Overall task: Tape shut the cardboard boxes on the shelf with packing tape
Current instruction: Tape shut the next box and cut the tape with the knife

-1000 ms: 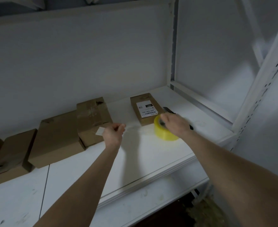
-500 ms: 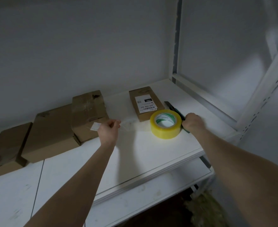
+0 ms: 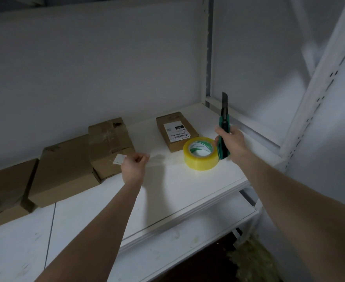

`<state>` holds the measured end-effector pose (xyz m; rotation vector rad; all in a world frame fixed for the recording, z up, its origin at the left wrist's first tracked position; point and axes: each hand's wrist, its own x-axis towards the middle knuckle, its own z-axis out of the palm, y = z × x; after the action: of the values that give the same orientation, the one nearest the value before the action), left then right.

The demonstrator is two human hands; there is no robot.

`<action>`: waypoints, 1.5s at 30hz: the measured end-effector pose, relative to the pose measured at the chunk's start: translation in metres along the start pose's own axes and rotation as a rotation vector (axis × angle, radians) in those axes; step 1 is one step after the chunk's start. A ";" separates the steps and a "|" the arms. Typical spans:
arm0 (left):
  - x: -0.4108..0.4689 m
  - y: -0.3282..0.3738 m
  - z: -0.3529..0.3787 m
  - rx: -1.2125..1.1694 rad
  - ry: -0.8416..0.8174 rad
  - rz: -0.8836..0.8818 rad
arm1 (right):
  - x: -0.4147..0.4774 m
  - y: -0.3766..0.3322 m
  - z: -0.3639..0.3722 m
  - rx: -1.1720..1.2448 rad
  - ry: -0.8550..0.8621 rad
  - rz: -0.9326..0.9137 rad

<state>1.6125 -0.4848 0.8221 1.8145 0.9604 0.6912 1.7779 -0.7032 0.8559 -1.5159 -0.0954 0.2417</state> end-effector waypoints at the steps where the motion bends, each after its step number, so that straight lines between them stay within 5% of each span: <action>1: -0.001 -0.001 -0.001 0.003 -0.007 0.005 | -0.007 -0.003 0.003 -0.042 -0.013 -0.023; 7: -0.010 -0.007 -0.010 -0.009 -0.049 -0.018 | -0.053 0.008 0.030 -0.482 -0.255 -0.122; 13: -0.017 -0.008 -0.014 -0.070 -0.087 -0.035 | -0.083 0.031 0.036 -1.059 -0.244 -0.156; 17: -0.021 -0.008 -0.015 -0.088 -0.094 -0.038 | -0.096 0.036 0.027 -1.239 -0.303 -0.187; 45: -0.034 -0.003 -0.023 -0.148 -0.227 0.026 | -0.099 0.023 0.069 -1.521 -0.454 -0.142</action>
<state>1.5758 -0.5019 0.8270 1.7346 0.7181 0.5434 1.6650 -0.6569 0.8458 -2.9069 -0.9077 0.4335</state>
